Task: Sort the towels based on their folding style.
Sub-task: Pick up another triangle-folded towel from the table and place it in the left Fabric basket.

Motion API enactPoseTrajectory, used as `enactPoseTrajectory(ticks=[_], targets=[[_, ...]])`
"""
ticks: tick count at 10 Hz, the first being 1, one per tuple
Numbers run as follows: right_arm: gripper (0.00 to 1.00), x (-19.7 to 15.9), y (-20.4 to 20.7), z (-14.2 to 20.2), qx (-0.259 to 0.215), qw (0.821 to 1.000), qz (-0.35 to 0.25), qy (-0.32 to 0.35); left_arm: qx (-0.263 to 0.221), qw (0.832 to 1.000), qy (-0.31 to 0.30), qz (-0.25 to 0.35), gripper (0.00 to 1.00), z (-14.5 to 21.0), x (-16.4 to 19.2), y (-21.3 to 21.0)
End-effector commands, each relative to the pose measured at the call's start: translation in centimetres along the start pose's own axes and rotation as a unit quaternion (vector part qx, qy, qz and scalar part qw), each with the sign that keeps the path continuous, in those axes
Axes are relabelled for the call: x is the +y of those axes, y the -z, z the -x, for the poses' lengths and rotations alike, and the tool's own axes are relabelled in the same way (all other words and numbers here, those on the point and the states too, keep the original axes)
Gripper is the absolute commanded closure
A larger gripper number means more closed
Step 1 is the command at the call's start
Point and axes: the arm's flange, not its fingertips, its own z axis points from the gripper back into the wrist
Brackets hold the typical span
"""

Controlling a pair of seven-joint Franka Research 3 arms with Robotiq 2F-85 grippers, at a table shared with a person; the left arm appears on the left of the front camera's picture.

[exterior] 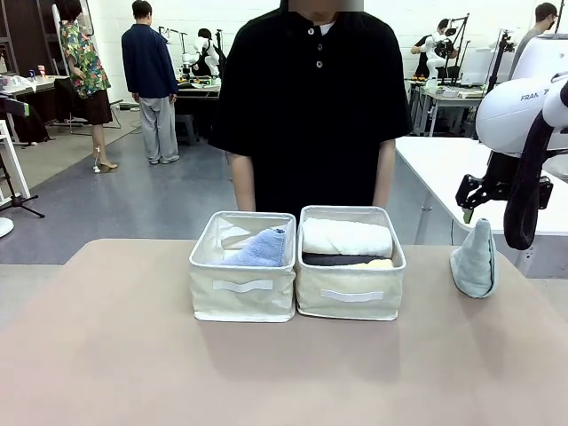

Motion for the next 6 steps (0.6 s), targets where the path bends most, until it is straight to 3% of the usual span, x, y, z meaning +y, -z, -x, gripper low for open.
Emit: enactPoseTrajectory(ticks=[1, 6], targets=[[0.0, 0.4, 1.3, -2.2, 0.012, 1.0, -0.016, 0.014, 0.001, 1.0, 0.0, 0.001, 0.0, -0.1, -0.2, 0.0], [0.0, -0.9, 4.6, -5.5, 0.033, 0.998, -0.005, 0.051, 0.001, 1.0, 0.0, 0.001, 0.0, -0.1, -0.2, 0.0]])
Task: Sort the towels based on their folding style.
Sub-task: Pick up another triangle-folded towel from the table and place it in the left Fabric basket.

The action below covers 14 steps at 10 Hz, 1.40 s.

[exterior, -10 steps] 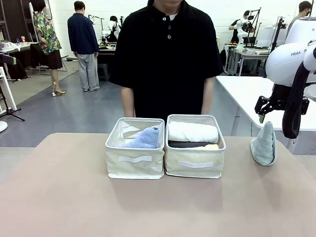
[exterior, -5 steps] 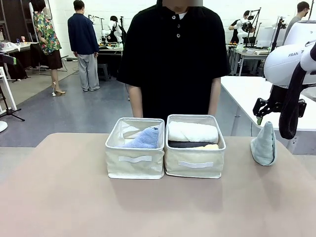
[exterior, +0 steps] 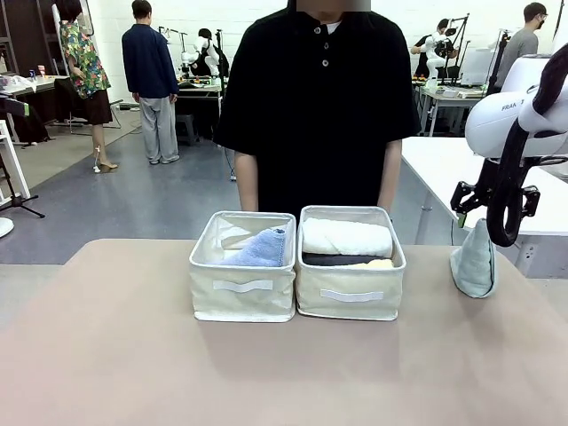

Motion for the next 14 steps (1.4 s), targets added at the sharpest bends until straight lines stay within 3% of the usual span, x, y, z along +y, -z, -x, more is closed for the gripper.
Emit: enactPoseTrajectory(ticks=[1, 6, 7, 9, 10, 11, 12, 14], targets=[[0.0, -0.4, 1.1, -1.8, 0.017, 0.999, -0.002, 0.029, 0.001, 1.0, 0.0, 0.001, 0.0, -0.1, -0.2, 0.0], [0.02, -0.5, 2.3, -2.0, 0.057, 0.998, -0.028, 0.015, 0.001, 1.0, 0.0, 0.001, 0.0, -0.1, -0.2, 0.0], [0.56, -0.5, 2.4, -2.0, 0.058, 0.998, -0.033, 0.014, 0.001, 1.0, 0.0, 0.001, 0.0, -0.1, -0.2, 0.0], [0.59, -0.6, 2.3, -1.9, 0.061, 0.997, -0.033, 0.019, 0.001, 1.0, 0.0, 0.001, 0.0, -0.1, -0.2, 0.0], [1.0, -0.6, 2.3, -1.9, 0.062, 0.997, -0.032, 0.02, 0.001, 1.0, 0.0, 0.001, 0.0, -0.1, -0.2, 0.0], [0.74, -0.6, 2.3, -1.8, 0.062, 0.997, -0.033, 0.02, 0.001, 1.0, 0.0, 0.001, 0.0, -0.1, -0.2, 0.0], [1.0, -0.6, 2.3, -1.8, 0.062, 0.997, -0.032, 0.019, 0.001, 1.0, 0.0, 0.001, 0.0, -0.1, -0.2, 0.0], [1.0, -0.7, 2.2, -1.8, 0.063, 0.997, -0.032, 0.017, 0.001, 1.0, 0.0, 0.001, 0.0, -0.1, -0.2, 0.0]])
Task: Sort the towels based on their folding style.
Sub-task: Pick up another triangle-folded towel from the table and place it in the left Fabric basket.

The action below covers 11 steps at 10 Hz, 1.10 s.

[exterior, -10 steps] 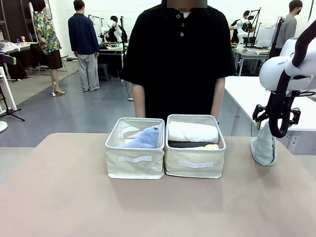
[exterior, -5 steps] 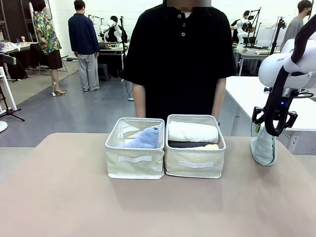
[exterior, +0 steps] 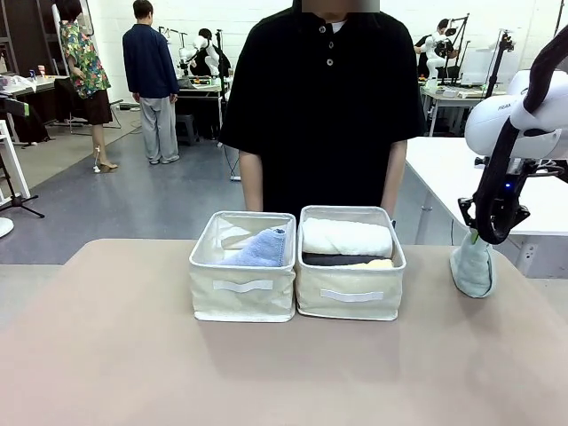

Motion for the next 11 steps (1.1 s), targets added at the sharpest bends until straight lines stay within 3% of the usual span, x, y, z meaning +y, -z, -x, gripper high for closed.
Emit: enactPoseTrajectory(ticks=[1, 3, 4, 5, 7, 9, 11], targets=[[1.0, -0.1, -0.4, -0.4, 0.008, 1.0, -0.01, -0.005, 0.001, 1.0, 0.0, 0.001, 0.0, -0.1, -0.2, 0.0], [1.0, 0.0, -0.7, -0.2, 0.007, 1.0, 0.004, -0.014, 0.001, 1.0, 0.0, 0.001, 0.0, -0.1, -0.2, 0.0], [0.88, 0.7, -1.8, 1.3, 0.03, 0.995, 0.067, -0.065, 0.001, 1.0, 0.0, 0.001, 0.0, -0.1, -0.2, 0.0], [0.88, 1.7, -4.6, 4.0, 0.035, 0.985, 0.128, -0.111, 0.001, 1.0, 0.0, 0.001, 0.0, -0.1, -0.2, 0.0], [0.88, 3.2, -13.6, 11.4, -0.027, 0.964, 0.202, -0.168, 0.001, 1.0, 0.0, 0.001, 0.0, -0.1, -0.2, 0.0], [0.88, 4.8, -21.1, 18.3, -0.075, 0.955, 0.19, -0.213, 0.001, 1.0, 0.0, 0.001, 0.0, -0.1, -0.2, 0.0], [0.88, 4.7, -24.3, 21.7, -0.106, 0.959, 0.166, -0.205, 0.001, 1.0, 0.0, 0.001, 0.0, -0.1, -0.2, 0.0]])
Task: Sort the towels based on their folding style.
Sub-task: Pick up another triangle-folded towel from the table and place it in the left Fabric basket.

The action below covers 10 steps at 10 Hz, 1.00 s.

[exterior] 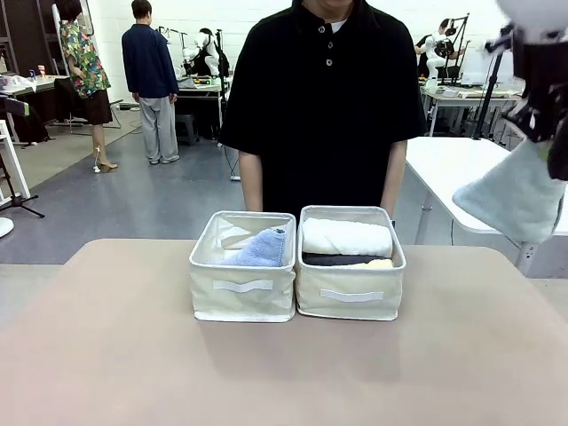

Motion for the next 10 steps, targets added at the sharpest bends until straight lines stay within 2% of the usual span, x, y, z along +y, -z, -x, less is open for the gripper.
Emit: enactPoseTrajectory(ticks=[1, 2, 3, 7, 8, 9, 10], targets=[[0.88, -1.0, 1.7, 0.4, -0.01, 0.999, -0.043, 0.03, 0.001, 1.0, -0.001, 0.001, 0.0, -0.1, -0.2, 0.0], [0.88, -2.4, 2.9, 0.7, -0.018, 0.996, -0.051, 0.076, 0.001, 1.0, -0.001, 0.001, 0.0, -0.1, -0.2, 0.0], [0.88, -0.5, -1.0, 0.9, -0.011, 1.0, -0.014, 0.01, 0.001, 1.0, -0.001, 0.001, 0.0, -0.1, -0.2, 0.0], [0.88, -0.5, -1.0, 0.9, -0.011, 1.0, -0.014, 0.01, 0.001, 1.0, -0.001, 0.001, 0.0, -0.1, -0.2, 0.0], [0.82, 0.0, -0.5, 1.1, -0.012, 1.0, -0.022, 0.016, 0.001, 1.0, -0.001, 0.001, 0.0, -0.1, -0.2, 0.0], [0.82, 4.2, -1.4, -1.1, -0.05, 0.989, -0.005, -0.142, 0.001, 1.0, -0.001, 0.001, 0.0, -0.1, -0.2, 0.0], [0.82, 8.7, -2.6, -2.8, -0.099, 0.955, -0.041, -0.276, 0.001, 1.0, -0.001, 0.001, 0.0, -0.1, -0.2, 0.0]])
